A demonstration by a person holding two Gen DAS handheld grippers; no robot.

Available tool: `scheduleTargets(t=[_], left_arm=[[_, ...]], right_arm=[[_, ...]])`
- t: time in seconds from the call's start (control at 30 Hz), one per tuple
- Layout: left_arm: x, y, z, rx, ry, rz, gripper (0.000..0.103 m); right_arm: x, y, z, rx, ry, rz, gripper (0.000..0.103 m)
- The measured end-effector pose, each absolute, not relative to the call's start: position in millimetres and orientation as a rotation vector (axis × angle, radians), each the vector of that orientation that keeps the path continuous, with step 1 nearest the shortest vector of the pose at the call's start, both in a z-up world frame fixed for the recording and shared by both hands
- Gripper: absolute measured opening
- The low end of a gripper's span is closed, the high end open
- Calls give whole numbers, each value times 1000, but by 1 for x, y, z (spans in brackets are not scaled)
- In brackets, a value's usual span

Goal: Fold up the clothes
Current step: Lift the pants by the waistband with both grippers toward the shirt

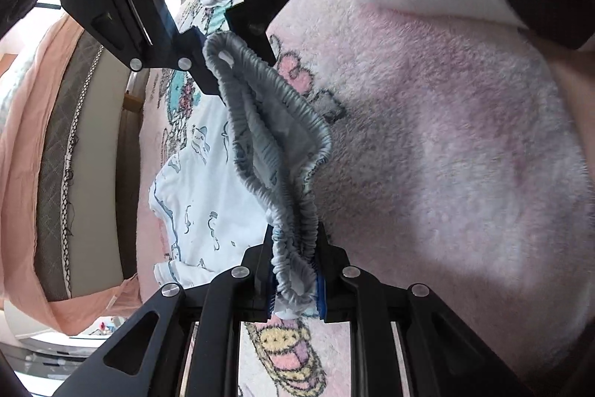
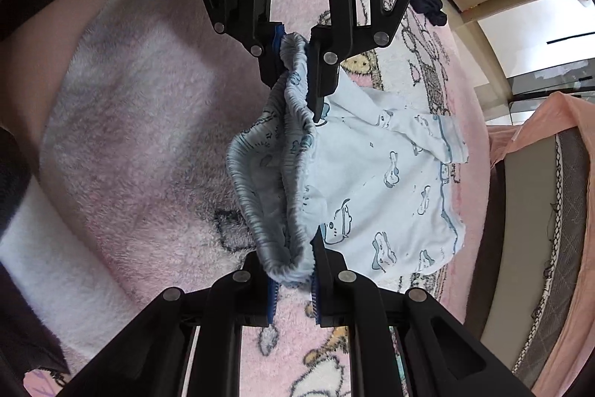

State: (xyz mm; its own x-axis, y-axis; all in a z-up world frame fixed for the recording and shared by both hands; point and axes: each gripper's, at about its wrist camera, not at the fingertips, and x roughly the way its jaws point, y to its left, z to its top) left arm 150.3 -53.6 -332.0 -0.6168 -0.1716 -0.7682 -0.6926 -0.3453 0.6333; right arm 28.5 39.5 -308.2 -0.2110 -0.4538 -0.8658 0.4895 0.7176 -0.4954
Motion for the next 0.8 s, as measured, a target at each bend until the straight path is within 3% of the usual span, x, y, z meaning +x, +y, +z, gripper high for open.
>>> scheduleTargets(t=[0.8], left_arm=[[130, -122, -276, -1098, 1586, 2215, 14]], right_arm=[[9, -12, -248, 112, 1502, -972, 11]])
